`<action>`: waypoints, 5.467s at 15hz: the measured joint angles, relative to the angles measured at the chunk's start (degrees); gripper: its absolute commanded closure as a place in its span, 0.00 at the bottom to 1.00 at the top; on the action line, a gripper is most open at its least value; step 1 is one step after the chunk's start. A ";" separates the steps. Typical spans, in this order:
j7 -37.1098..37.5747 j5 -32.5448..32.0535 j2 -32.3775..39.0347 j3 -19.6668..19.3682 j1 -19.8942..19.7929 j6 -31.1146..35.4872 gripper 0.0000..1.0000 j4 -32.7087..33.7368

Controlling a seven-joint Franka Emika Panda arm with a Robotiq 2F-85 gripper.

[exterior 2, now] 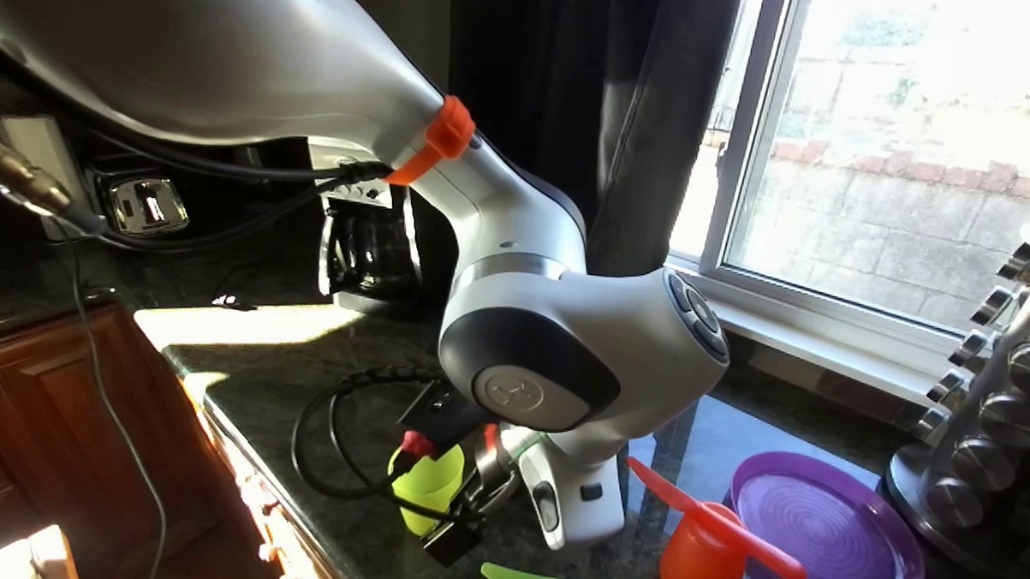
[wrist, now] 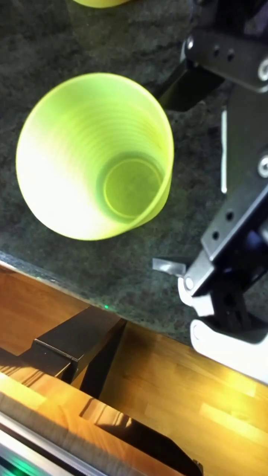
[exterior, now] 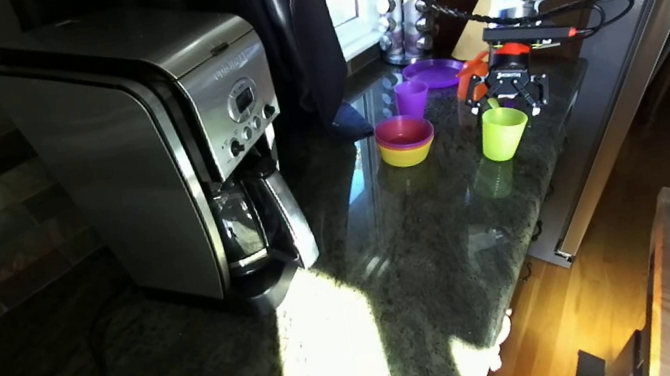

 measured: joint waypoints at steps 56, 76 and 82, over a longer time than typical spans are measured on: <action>64.23 -45.48 -11.22 7.34 6.29 30.60 0.59 -14.85; 41.85 -24.88 -15.16 5.46 5.83 32.69 0.00 -17.52; 29.96 -12.48 -15.27 4.07 4.79 31.41 0.00 -17.66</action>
